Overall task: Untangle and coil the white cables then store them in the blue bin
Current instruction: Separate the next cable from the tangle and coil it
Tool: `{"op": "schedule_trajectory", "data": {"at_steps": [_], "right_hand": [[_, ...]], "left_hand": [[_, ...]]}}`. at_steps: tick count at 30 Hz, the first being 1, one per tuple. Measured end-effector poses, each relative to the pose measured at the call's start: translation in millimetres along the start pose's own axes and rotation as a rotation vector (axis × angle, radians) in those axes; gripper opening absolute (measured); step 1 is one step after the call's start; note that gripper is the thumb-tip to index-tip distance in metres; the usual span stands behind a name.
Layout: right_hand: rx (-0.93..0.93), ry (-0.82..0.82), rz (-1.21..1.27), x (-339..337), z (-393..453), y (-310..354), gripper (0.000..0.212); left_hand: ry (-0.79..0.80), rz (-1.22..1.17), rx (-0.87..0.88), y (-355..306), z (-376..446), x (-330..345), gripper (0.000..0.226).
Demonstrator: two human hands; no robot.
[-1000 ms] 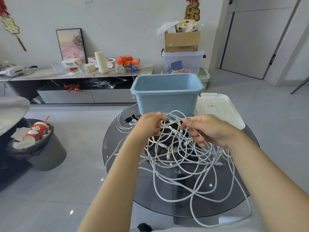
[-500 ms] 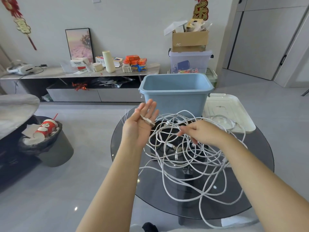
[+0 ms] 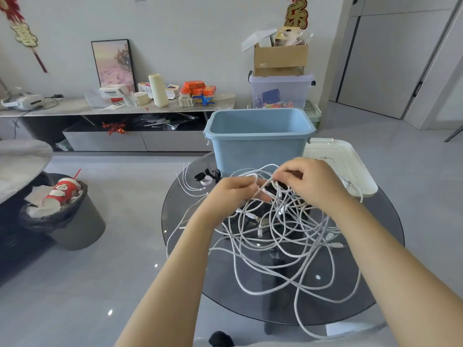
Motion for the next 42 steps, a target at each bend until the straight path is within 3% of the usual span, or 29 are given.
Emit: {"op": "schedule_trajectory", "data": {"at_steps": [3,6,10,14,19,24,26,29,33,36,40,42], "right_hand": [[0.024,-0.128,0.139,1,0,-9,0.016],[0.067,-0.161,0.249,3,1,-11,0.034],[0.150,0.159,0.160,23,2,-13,0.045],[0.212,0.488,0.216,38,-1,-16,0.038],[0.202,0.625,-0.065,41,0,-12,0.013],[0.167,0.622,-0.204,34,-6,7,0.016],[0.131,0.564,-0.351,29,-8,14,0.023],[0.150,0.481,-0.500,22,-9,19,0.033],[0.132,0.362,-0.532,15,-11,21,0.024],[0.053,0.214,-0.604,11,-11,20,0.018],[-0.013,0.095,-0.599,12,-11,16,0.010],[-0.090,-0.015,-0.545,11,-8,12,0.005]], "left_hand": [[0.183,-0.196,-0.029,-4,-2,4,0.032],[0.363,-0.627,0.035,-7,-2,-1,0.034],[0.335,-1.169,0.239,-12,0,4,0.029],[0.077,-1.451,0.408,-22,0,-4,0.027],[-0.236,-1.192,0.312,-15,4,-14,0.028],[-0.432,-0.923,0.233,-5,7,-11,0.035],[-0.488,-0.724,0.216,2,7,-10,0.024],[-0.551,-0.245,0.221,6,6,-5,0.035],[-0.455,0.368,0.273,7,9,7,0.025],[-0.280,0.688,0.173,8,11,13,0.022],[-0.156,0.755,-0.044,0,14,10,0.031],[-0.043,0.604,-0.157,-6,10,4,0.034]]}}
Point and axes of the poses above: each hand's wrist, its own z-axis towards the middle knuckle, its own x-axis out of the palm, y = z × x, the point moved 1 cm from there along z, towards the middle knuckle, and after that the axes turned 7 degrees about y, right-handed, at the moved point
